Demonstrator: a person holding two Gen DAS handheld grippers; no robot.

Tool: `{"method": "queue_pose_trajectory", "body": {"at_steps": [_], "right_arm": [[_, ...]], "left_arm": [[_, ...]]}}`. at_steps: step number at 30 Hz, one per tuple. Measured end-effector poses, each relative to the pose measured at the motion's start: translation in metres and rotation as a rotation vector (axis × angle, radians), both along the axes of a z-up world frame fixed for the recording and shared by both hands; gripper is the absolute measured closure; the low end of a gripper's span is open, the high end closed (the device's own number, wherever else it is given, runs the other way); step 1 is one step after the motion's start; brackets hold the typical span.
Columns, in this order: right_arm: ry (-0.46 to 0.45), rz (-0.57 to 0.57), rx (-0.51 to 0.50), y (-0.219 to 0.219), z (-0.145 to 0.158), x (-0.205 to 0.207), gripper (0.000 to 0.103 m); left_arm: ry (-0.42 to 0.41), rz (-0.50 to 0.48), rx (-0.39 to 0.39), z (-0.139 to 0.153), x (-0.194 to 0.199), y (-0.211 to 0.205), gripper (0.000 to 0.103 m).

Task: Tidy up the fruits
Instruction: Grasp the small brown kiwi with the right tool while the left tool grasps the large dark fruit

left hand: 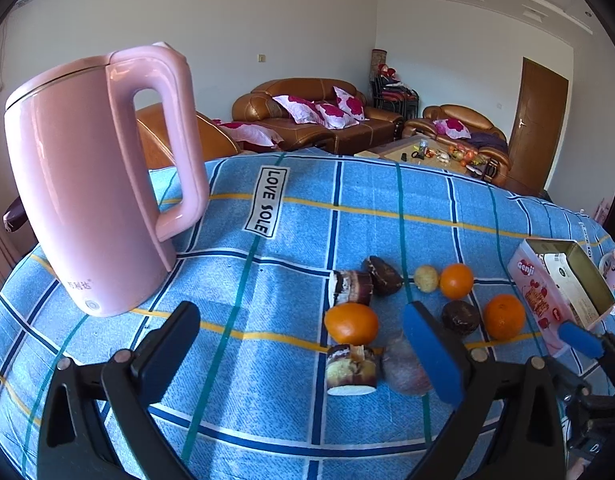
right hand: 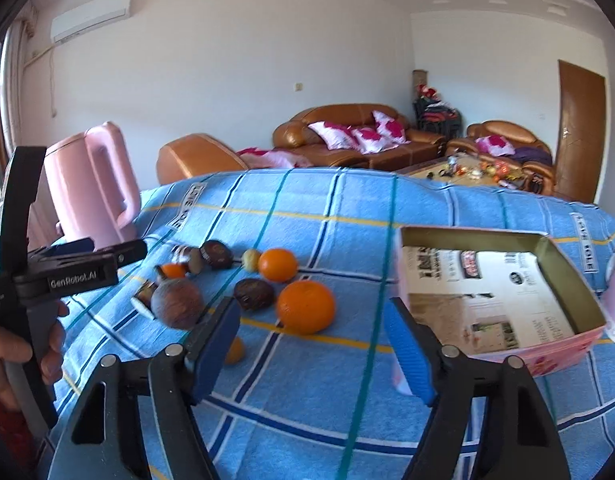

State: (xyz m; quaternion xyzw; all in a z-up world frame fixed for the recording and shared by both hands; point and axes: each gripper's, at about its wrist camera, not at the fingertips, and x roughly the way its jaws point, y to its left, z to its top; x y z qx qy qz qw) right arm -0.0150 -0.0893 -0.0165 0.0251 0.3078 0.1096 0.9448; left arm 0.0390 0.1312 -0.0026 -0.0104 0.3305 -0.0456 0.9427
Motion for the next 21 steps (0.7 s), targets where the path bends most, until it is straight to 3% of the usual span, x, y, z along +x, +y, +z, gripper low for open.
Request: {"method": "queue_pose_trajectory", "body": {"at_steps": [3, 8, 12, 16, 21], "right_arm": [[0.089, 0.080, 0.005, 0.021, -0.012, 0.009, 0.036], [0.175, 0.119, -0.016, 0.046, -0.025, 0.024, 0.045], [0.260, 0.128, -0.026, 0.055, -0.035, 0.035, 0.062], [0.258, 0.135, -0.043, 0.055, -0.034, 0.034, 0.071], [0.201, 0.053, -0.073, 0.042, -0.027, 0.030, 0.071]], "left_arm": [[0.035, -0.064, 0.015, -0.004, 0.000, -0.002, 0.000], [0.087, -0.151, 0.020, -0.012, 0.001, -0.010, 0.005], [0.066, -0.211, 0.034, -0.011, -0.005, -0.024, 0.005], [0.053, -0.271, 0.022, -0.010, -0.010, -0.034, 0.006], [0.068, -0.329, -0.028, -0.014, -0.007, -0.046, 0.029]]}}
